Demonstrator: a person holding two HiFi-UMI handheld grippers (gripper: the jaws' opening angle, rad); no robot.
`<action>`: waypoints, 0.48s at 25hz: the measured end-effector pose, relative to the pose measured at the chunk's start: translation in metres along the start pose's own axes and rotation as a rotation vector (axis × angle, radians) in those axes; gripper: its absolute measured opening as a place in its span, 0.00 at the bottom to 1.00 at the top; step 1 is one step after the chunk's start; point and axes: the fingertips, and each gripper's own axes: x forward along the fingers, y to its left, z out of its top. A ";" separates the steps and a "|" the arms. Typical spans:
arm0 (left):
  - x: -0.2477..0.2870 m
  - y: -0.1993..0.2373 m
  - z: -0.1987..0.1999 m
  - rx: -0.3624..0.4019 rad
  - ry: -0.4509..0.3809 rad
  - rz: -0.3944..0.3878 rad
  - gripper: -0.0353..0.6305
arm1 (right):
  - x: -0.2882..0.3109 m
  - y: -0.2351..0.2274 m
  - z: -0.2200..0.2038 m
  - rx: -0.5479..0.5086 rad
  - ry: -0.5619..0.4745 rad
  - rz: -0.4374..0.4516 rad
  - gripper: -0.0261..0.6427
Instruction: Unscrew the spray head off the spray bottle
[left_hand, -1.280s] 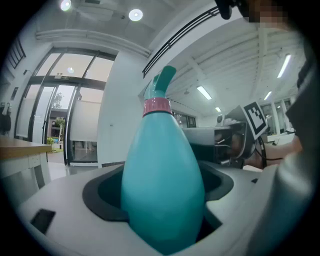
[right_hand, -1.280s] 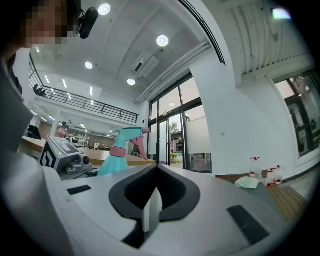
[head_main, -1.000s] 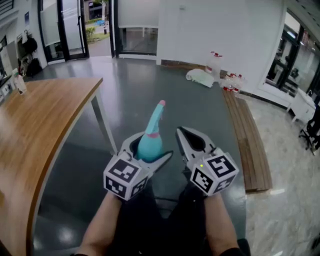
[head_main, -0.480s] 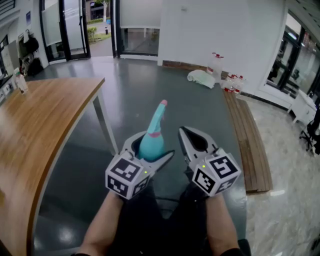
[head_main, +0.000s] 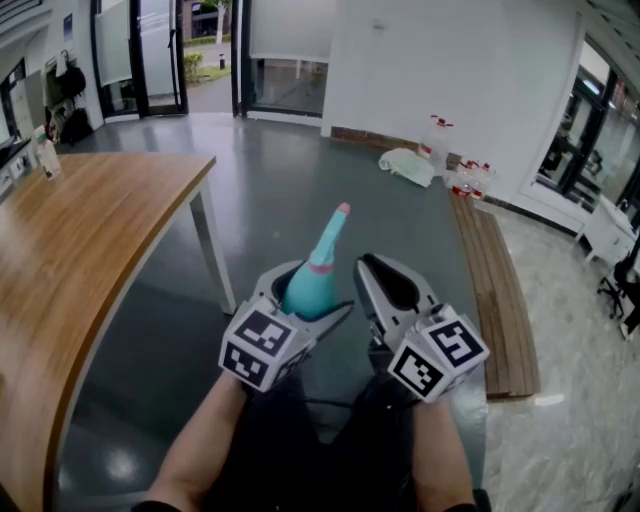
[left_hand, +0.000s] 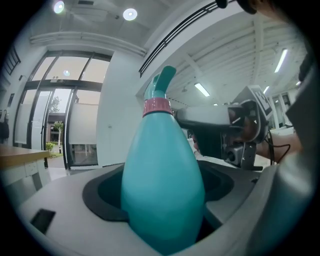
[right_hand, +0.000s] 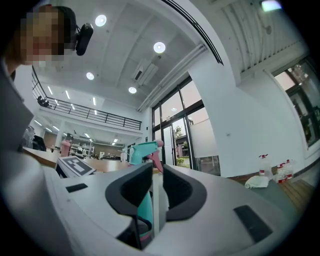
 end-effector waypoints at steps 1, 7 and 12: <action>0.001 0.000 0.000 -0.001 -0.002 0.001 0.68 | 0.000 0.004 0.003 0.014 -0.006 0.025 0.18; 0.004 0.004 0.002 0.013 -0.011 0.044 0.68 | 0.012 0.028 0.005 0.059 0.033 0.143 0.31; 0.004 0.000 0.008 0.073 -0.029 0.083 0.68 | 0.025 0.039 0.000 0.033 0.058 0.143 0.31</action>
